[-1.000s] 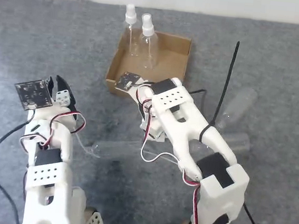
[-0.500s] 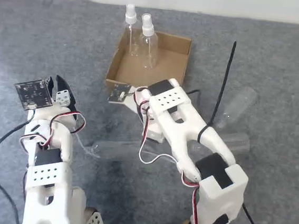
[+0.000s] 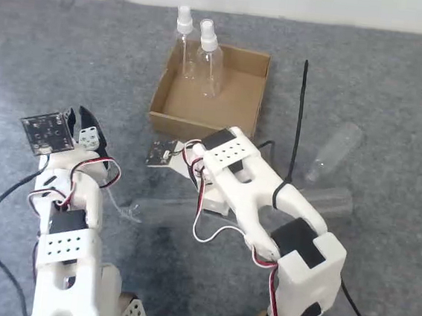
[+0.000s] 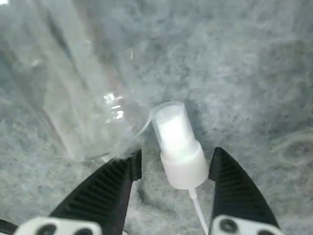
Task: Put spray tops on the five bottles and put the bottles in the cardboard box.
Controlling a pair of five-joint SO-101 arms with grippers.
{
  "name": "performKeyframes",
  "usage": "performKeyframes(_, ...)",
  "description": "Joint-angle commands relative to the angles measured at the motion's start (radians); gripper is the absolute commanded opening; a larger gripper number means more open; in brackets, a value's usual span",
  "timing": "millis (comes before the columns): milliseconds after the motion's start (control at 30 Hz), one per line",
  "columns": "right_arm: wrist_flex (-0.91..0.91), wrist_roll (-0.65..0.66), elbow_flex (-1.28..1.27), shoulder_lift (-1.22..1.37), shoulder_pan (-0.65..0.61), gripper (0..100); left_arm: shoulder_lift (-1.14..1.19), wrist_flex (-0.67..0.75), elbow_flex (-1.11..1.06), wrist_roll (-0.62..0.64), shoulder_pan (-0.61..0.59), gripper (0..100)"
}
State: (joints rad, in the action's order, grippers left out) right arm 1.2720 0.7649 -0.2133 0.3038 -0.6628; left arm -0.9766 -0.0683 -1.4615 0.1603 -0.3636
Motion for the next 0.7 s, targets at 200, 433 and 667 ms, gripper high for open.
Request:
performKeyframes(200, -0.091, 0.028, -0.028, -0.008, 0.028, 2.8, -0.023, -0.002, 0.005, 0.006, 0.000, 5)
performKeyframes(433, -0.084, 0.021, -0.009, -0.087, 0.036, 0.7, -0.023, -0.002, 0.005, 0.006, 0.002, 5)
performKeyframes(667, -0.087, -0.063, -0.008, -0.234, 0.038, 0.7, -0.028, -0.002, 0.005, 0.006, 0.000, 5)
